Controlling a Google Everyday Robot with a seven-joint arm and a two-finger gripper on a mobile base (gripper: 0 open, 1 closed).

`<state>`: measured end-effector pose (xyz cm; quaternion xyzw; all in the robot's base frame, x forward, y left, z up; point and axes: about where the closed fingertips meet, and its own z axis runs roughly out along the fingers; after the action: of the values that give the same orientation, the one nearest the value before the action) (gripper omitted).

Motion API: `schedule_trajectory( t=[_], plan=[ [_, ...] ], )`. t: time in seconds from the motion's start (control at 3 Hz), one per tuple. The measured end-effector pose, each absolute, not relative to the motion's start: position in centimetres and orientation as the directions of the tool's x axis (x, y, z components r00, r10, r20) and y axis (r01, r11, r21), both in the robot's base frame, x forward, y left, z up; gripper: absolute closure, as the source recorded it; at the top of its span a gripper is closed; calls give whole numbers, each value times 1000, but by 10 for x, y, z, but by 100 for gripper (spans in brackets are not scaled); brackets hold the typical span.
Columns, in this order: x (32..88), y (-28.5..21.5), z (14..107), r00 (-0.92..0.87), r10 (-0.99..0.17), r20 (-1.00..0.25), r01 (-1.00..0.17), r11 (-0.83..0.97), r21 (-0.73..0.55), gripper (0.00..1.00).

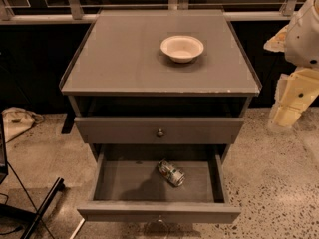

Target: Pick 7up can from middle drawer and place on counter

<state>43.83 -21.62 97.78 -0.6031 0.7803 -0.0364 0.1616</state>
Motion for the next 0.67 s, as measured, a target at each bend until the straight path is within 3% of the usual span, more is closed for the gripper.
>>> schedule_trajectory(
  t=[0.67],
  plan=[
    [433, -214, 974, -230, -944, -237, -913, 293, -283, 0]
  ],
)
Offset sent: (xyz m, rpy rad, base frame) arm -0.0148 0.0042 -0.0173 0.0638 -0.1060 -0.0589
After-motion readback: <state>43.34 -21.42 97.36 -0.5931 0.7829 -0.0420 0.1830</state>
